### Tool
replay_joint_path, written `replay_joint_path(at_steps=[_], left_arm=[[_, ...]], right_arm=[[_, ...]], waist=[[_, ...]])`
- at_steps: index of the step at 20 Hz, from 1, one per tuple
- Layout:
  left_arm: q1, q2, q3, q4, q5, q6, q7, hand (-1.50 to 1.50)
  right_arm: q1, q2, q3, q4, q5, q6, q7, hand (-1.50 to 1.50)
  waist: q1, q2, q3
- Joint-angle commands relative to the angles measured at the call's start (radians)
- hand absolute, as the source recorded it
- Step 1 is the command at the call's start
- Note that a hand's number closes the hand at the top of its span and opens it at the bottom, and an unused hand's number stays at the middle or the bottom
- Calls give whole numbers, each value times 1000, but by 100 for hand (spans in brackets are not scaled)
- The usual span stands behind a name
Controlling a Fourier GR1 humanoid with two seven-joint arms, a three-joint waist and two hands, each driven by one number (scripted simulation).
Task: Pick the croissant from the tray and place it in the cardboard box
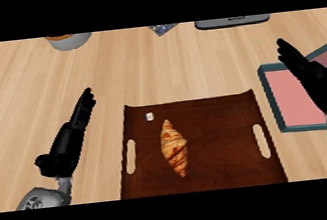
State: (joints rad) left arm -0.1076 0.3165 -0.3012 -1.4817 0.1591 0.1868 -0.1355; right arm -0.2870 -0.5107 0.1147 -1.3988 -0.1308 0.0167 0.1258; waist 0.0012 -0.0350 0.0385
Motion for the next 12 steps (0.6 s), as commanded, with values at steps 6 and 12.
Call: replay_joint_path(at_steps=[6, 12], left_arm=[[-129, 150, 7, -27, -95, -76, 7, 0], [-153, 164, 49, 0, -38, -147, 25, 0]], right_arm=[[-360, 34, 193, -385, 210, -53, 106, -150], [-424, -13, 421, -478, 523, 16, 347, -150]], waist=[[28, -2, -48], [-2, 28, -41]])
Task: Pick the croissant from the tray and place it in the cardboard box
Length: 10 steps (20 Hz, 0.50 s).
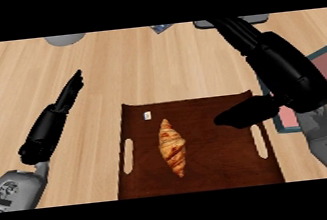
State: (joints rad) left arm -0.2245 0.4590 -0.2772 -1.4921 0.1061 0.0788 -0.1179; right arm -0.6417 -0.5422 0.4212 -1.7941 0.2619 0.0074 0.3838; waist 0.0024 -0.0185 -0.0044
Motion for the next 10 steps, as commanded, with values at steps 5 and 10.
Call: replay_joint_path(at_steps=[5, 10], left_arm=[[-4, 12, 13, -9, 5, -48, 7, 0], [-39, 16, 36, 8, 16, -74, 26, 0]], right_arm=[[-98, -11, 263, -109, 223, 188, 74, -150], [-220, 95, 381, -47, 265, 388, 278, -150]], waist=[[4, 14, 3], [9, 15, 1]])
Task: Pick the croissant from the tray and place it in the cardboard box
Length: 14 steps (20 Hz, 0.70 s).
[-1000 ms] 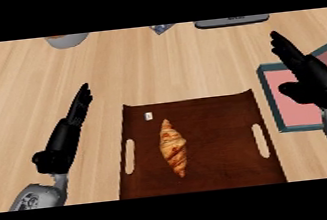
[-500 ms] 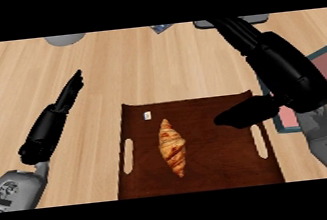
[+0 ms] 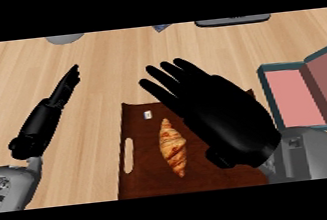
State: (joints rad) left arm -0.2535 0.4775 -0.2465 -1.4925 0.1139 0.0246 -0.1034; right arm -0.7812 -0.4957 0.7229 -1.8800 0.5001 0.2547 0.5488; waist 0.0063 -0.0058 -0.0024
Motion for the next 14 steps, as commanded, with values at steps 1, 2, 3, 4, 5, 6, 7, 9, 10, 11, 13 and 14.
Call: replay_joint_path(at_steps=[1, 2, 3, 4, 5, 6, 7, 9, 10, 11, 13, 14], left_arm=[[-52, 17, 31, 30, 22, -40, 18, 0], [-3, -7, 4, 13, -11, -5, -7, 0], [-10, 21, 30, -19, 23, -35, 19, 0], [-36, -12, 6, -10, 2, -7, 46, 0], [-7, 24, 27, 17, 13, -47, 2, 0], [-2, 14, 24, 33, -9, -31, -23, 0], [8, 26, 31, -50, 24, -47, 23, 0], [-23, -1, 26, 1, 1, -28, 18, 0], [-2, 30, 45, -24, 18, -49, 25, 0], [-2, -17, 7, -10, -18, -16, 14, 0], [3, -16, 18, 16, -22, -20, -6, 0], [11, -13, 15, -11, -23, -18, 18, 0]], right_arm=[[-87, 69, 128, 33, 37, 184, 157, -150], [-105, 57, 123, 2, 0, 264, 197, -150], [-112, 88, 143, 33, -15, 303, 225, -150], [-152, 155, 172, 55, -20, 349, 291, -150], [-160, 175, 181, 88, -34, 388, 309, -150], [-147, 215, 215, 109, -29, 408, 350, -150], [-173, 262, 205, 140, -61, 454, 386, -150], [-174, 397, 274, 217, -33, 459, 485, -150], [-192, 393, 263, 217, -53, 514, 497, -150], [-222, 413, 257, 262, -42, 529, 501, -150], [-195, 487, 291, 262, -43, 537, 591, -150], [-206, 489, 273, 305, -39, 538, 587, -150]], waist=[[-3, 1, -1], [-4, -3, -2], [6, -4, -1], [3, -4, -2], [7, 0, -2], [3, 1, -2], [17, -4, -1], [6, 1, -1], [8, -2, -1], [3, 0, -1], [-8, -2, -1], [-2, -2, 0]])
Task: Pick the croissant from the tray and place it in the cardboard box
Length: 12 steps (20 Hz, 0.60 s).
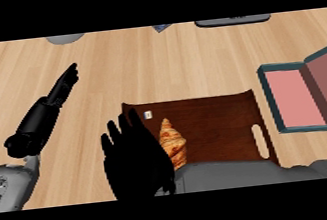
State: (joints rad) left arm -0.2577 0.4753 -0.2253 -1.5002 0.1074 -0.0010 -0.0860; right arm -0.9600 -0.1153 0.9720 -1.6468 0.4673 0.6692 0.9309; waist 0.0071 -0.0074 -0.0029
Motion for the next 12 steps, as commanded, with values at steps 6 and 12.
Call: replay_joint_path(at_steps=[6, 12], left_arm=[[-41, -11, 12, -15, -2, -14, 53, 0], [27, -9, 34, 9, -12, -30, -21, 0]], right_arm=[[30, 113, 137, 166, -38, 18, 274, -150], [71, 114, 171, 191, -46, 1, 315, -150]], waist=[[5, 0, 1], [1, 2, 2]])
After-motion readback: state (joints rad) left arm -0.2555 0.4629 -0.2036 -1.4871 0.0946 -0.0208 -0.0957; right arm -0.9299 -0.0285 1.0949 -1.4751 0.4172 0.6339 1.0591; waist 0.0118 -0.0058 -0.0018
